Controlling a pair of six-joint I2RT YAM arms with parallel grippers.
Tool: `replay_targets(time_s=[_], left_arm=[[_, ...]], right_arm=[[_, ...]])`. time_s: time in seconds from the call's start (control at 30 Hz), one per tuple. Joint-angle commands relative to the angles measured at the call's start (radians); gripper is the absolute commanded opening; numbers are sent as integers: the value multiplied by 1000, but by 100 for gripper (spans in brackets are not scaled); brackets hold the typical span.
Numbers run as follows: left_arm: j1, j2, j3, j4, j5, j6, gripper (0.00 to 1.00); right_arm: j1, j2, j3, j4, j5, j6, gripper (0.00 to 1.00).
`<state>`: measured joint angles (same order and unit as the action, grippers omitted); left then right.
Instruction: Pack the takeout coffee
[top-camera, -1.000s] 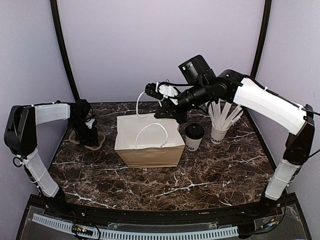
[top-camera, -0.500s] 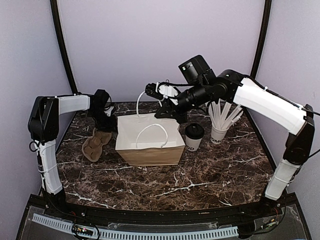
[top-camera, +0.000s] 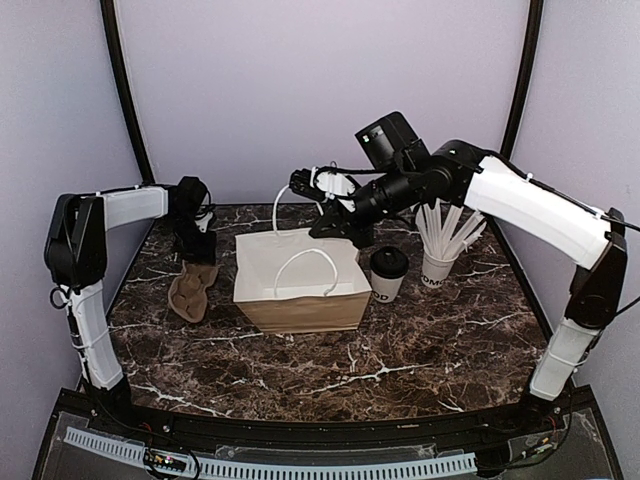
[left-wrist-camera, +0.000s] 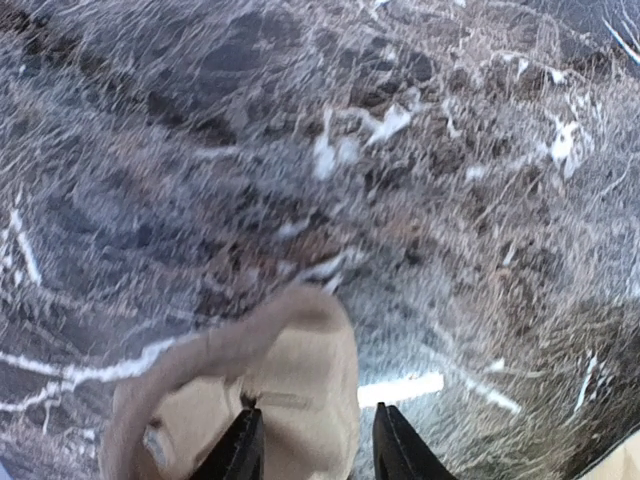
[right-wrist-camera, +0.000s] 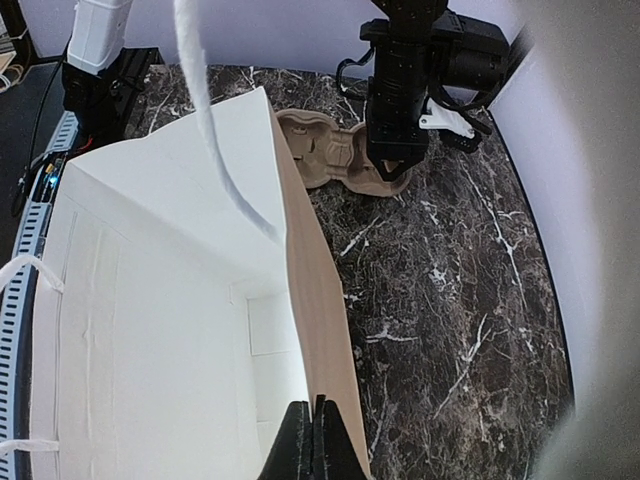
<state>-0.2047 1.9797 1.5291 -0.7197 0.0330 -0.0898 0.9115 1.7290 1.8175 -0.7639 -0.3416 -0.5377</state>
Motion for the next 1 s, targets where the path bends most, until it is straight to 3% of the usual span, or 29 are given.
replay_targets(time_s=[0.0, 0.3, 0.47, 0.63, 0.97], left_arm=[[4, -128, -57, -45, -65, 8, 41], [4, -278, -174, -119, -158, -78, 44], [4, -314, -229, -113, -106, -91, 45], [12, -286, -228, -138, -128, -82, 56], [124, -265, -241, -112, -19, -5, 49]], right_arm=[[3, 18, 29, 12, -23, 2, 0], [3, 17, 18, 14, -28, 7, 0], [3, 31, 32, 9, -29, 7, 0], [3, 38, 48, 2, -26, 7, 0], [3, 33, 59, 0, -22, 13, 0]])
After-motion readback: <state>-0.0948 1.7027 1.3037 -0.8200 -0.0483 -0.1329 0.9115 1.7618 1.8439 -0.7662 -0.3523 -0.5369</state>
